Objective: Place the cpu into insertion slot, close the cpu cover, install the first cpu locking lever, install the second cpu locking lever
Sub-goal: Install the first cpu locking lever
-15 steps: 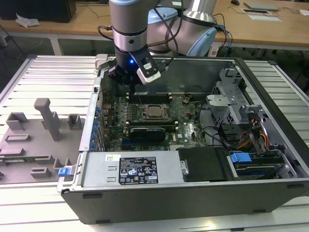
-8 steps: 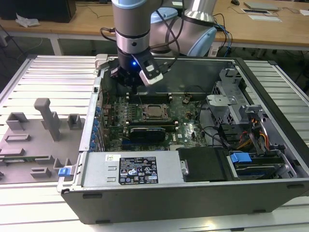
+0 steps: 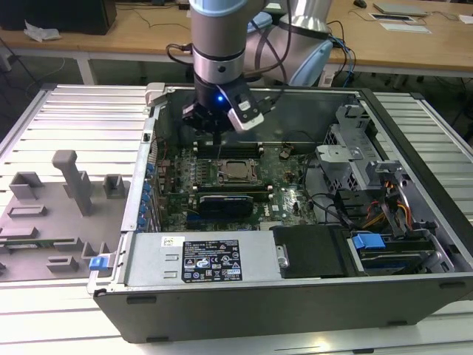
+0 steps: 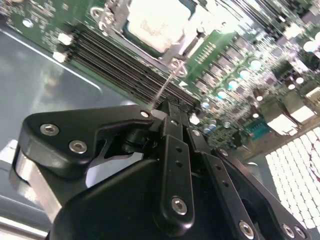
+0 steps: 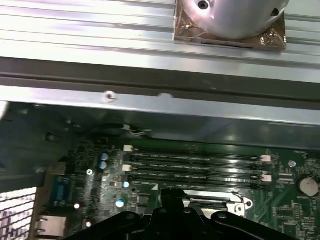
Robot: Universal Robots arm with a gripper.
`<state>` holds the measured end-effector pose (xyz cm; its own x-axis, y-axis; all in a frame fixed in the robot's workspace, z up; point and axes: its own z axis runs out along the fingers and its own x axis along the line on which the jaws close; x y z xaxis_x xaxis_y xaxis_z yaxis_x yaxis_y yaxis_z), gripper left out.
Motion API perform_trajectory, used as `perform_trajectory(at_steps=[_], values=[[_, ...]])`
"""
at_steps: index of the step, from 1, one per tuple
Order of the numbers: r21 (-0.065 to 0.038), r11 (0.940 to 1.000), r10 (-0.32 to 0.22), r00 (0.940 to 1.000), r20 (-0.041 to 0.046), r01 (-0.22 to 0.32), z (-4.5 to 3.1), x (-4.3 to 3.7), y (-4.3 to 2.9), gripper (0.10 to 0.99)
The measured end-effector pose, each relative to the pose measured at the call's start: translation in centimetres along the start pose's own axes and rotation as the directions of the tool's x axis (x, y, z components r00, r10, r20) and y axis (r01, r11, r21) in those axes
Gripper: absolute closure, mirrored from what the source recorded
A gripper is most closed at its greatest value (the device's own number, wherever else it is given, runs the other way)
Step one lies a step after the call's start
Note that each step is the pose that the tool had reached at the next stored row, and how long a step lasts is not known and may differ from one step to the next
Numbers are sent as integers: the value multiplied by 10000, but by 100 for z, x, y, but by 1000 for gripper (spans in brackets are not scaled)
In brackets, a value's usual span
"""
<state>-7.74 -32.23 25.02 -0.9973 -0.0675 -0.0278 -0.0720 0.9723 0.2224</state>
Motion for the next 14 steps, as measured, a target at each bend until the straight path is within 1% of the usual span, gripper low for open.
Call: perform_trajectory(at_steps=[5,7,9,10,11,13,14], values=[[0,10000,0,10000,0,0,16,-137,-13,980],[0,10000,1,10000,-1,-1,18,-165,-16,980],[0,10000,2,10000,0,-2,18,-167,-16,980],[12,10000,1,10000,2,-1,19,-168,-15,980],[44,10000,-5,10000,25,5,19,-168,-15,980],[84,9999,-58,9997,246,56,20,-167,-16,980],[97,9999,-95,9991,407,91,22,-167,-17,980]])
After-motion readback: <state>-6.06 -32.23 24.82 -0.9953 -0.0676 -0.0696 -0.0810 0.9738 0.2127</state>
